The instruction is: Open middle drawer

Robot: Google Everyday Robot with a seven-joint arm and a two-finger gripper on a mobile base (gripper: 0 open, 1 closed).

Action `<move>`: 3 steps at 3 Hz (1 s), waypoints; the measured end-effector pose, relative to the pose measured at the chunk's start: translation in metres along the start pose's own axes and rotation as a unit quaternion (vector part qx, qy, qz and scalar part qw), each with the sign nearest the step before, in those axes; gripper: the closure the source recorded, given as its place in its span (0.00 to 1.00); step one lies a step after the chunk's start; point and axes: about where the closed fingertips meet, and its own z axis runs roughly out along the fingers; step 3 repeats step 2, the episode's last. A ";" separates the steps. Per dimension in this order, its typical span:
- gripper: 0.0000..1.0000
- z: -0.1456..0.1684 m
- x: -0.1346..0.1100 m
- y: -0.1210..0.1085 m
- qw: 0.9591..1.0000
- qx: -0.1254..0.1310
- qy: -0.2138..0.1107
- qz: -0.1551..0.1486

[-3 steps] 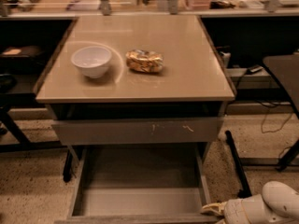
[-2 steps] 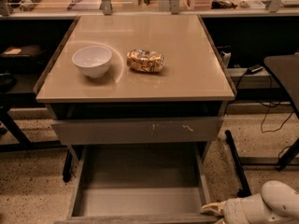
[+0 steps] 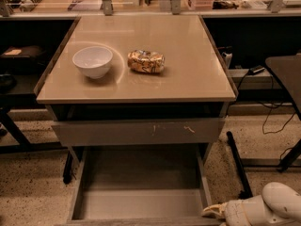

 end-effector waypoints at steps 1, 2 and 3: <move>0.02 0.000 0.000 0.000 1.000 0.000 0.000 0.000; 0.00 0.000 0.000 0.000 1.000 0.000 0.000 0.000; 0.00 0.000 0.000 0.000 1.000 0.000 0.000 0.000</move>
Offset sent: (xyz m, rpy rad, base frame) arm 0.0000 0.0000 0.0000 0.0000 0.0000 0.0000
